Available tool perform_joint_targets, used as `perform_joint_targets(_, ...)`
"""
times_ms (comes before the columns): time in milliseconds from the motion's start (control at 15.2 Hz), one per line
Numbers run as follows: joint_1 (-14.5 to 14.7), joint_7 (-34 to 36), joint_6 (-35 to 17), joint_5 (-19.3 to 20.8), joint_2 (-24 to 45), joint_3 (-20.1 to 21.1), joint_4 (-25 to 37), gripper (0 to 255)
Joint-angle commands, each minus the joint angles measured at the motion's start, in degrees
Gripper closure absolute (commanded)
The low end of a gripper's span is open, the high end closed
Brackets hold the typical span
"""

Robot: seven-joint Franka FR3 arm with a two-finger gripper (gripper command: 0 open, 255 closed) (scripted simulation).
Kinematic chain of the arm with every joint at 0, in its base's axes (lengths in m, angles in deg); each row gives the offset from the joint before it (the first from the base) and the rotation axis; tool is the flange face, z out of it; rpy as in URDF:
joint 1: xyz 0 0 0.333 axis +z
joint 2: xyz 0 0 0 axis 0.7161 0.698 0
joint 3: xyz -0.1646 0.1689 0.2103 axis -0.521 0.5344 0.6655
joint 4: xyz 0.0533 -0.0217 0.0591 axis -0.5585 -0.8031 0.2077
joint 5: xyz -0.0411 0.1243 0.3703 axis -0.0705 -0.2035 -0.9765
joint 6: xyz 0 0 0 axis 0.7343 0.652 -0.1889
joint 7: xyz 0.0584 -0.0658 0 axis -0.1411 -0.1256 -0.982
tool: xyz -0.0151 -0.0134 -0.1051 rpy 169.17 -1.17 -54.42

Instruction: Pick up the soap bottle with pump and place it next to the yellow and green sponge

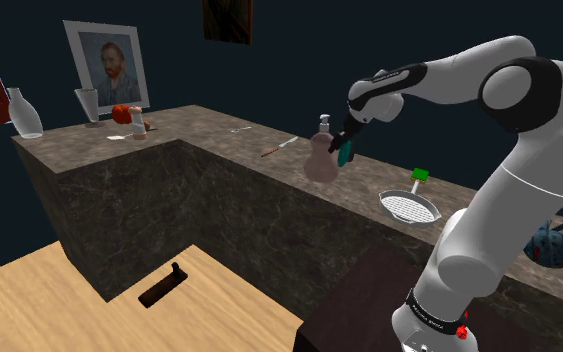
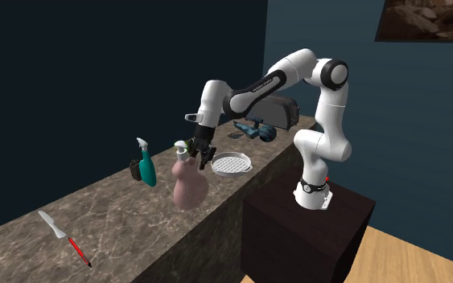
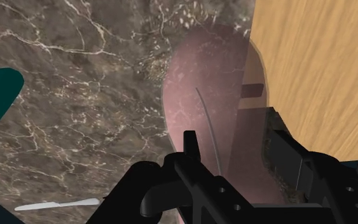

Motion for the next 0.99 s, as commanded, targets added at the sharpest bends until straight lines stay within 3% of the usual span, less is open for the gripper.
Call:
perform_joint_targets(0,-0.2,1.2,1.4,1.1,-0.9,0.4,1.0,255)
perform_joint_targets(924,-0.8,5.8,11.4,4.9,-3.4,1.6,9.3,255)
